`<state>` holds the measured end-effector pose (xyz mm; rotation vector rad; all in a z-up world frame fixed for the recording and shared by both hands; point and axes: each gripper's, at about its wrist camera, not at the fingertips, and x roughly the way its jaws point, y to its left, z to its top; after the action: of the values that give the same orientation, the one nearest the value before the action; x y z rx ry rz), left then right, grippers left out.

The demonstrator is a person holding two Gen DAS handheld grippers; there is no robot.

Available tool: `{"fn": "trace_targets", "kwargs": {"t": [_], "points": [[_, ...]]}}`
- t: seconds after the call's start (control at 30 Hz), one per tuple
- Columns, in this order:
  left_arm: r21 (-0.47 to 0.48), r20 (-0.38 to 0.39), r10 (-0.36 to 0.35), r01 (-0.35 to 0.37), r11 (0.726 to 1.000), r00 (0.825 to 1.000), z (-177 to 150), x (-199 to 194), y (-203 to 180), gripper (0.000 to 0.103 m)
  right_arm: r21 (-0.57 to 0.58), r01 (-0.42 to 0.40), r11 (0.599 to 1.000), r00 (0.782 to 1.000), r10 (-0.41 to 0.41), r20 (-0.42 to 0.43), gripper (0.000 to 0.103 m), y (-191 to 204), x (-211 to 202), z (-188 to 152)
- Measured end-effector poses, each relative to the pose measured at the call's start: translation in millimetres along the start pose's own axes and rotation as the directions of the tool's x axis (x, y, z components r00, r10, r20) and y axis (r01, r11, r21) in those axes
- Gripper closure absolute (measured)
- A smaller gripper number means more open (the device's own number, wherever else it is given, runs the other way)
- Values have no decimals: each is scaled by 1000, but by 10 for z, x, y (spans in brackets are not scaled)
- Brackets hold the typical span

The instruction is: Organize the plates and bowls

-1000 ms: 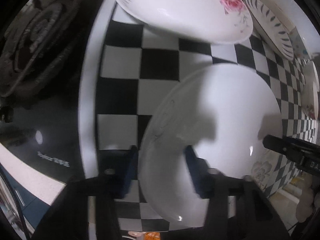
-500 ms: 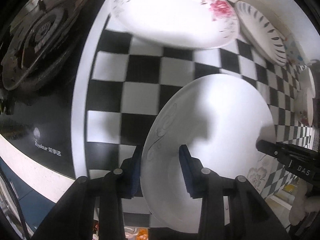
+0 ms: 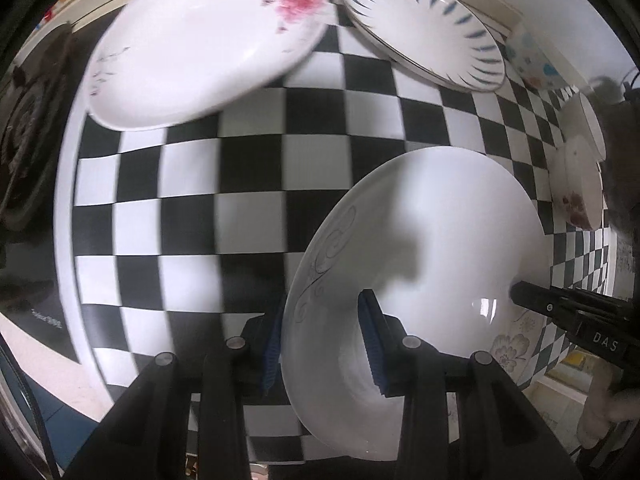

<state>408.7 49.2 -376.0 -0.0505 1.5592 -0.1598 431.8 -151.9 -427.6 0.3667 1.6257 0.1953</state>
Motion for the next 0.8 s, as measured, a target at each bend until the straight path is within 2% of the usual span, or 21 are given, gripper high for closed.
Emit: {"fn": "trace_targets", "kwargs": {"t": [0.07, 0.2, 0.47, 0.57, 0.8], "points": [[8, -9, 5, -5, 1000, 1000, -36, 173, 162, 70, 6, 4, 1000, 1000, -4, -2, 82, -88, 19, -10], [15, -30, 35, -34, 999, 999, 26, 324, 183, 69, 12, 14, 1000, 1000, -14, -10, 83, -234, 75, -14], [-14, -13, 50, -50, 999, 999, 22, 230, 247, 69, -8, 4, 1000, 1000, -4, -7, 83, -317, 72, -15], [-29, -6, 53, -53, 998, 999, -8, 281, 109, 69, -18, 5, 1000, 1000, -5, -8, 83, -306, 72, -13], [-50, 5, 69, -69, 996, 998, -95, 273, 122, 69, -24, 6, 1000, 1000, -6, -11, 83, -289, 66, -8]]}}
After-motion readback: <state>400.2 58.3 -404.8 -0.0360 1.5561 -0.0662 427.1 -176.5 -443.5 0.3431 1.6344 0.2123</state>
